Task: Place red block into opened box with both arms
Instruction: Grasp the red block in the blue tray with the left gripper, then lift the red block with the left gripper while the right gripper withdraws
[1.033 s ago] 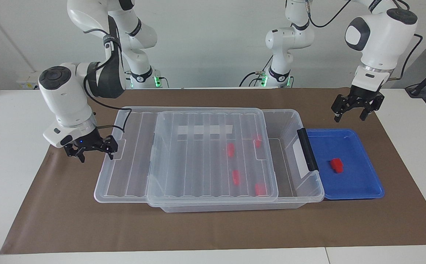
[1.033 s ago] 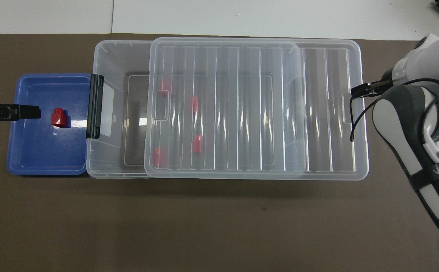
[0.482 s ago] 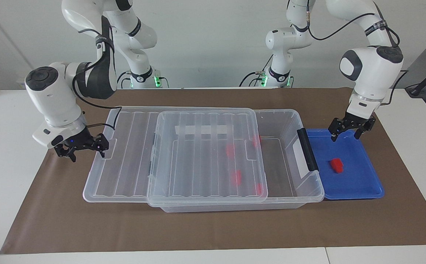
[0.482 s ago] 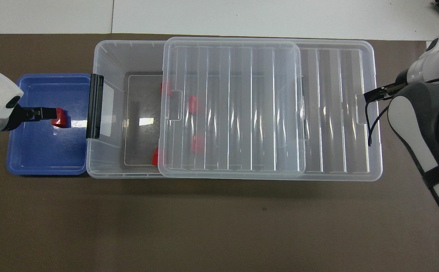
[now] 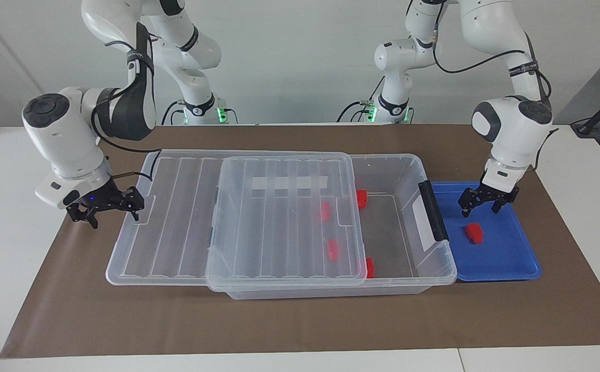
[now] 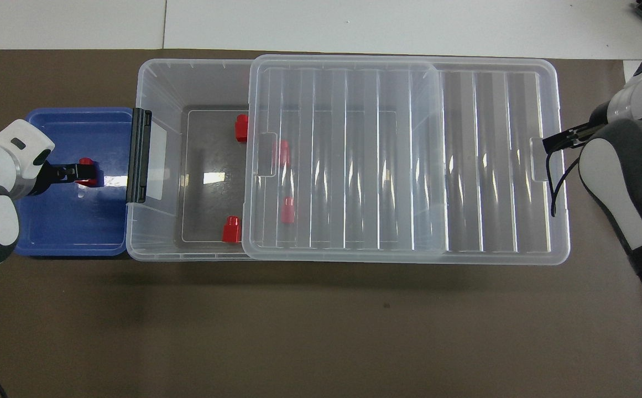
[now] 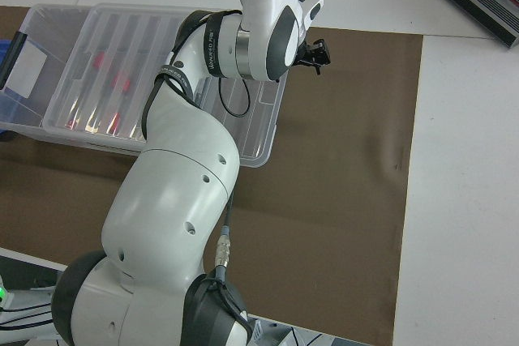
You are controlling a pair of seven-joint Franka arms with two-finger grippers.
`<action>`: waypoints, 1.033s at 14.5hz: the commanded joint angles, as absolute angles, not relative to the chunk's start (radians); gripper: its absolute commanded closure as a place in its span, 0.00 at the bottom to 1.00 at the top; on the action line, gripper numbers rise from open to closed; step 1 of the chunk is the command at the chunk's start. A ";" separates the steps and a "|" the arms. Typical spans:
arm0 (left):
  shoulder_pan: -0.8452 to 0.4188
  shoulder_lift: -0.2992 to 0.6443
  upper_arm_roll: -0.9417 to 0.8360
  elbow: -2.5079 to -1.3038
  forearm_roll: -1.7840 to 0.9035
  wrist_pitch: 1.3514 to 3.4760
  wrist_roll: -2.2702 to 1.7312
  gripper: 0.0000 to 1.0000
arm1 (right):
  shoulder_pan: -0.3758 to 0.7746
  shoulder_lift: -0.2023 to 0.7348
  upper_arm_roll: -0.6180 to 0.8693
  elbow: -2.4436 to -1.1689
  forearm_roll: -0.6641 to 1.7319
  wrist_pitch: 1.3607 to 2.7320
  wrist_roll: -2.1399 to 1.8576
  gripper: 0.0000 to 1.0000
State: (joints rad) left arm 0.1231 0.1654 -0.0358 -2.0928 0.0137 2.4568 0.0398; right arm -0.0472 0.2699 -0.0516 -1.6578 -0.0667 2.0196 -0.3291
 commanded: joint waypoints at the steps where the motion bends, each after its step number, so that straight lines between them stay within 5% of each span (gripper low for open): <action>1: 0.135 0.208 -0.043 -2.102 0.006 2.528 0.044 0.00 | -0.075 0.258 -0.044 -1.660 -0.087 1.999 -0.365 0.00; 11: 0.147 0.288 -0.043 -2.100 0.006 2.625 0.052 0.01 | -0.058 0.146 0.000 -1.635 -0.060 1.909 -0.198 0.00; 12: 0.147 0.288 -0.043 -2.100 0.006 2.625 0.052 0.07 | -0.057 0.128 0.002 -1.622 -0.060 1.870 -0.152 0.00; 15: 0.149 0.288 -0.043 -2.100 0.006 2.623 0.046 0.65 | -0.052 0.065 0.000 -1.612 -0.061 1.769 -0.028 0.00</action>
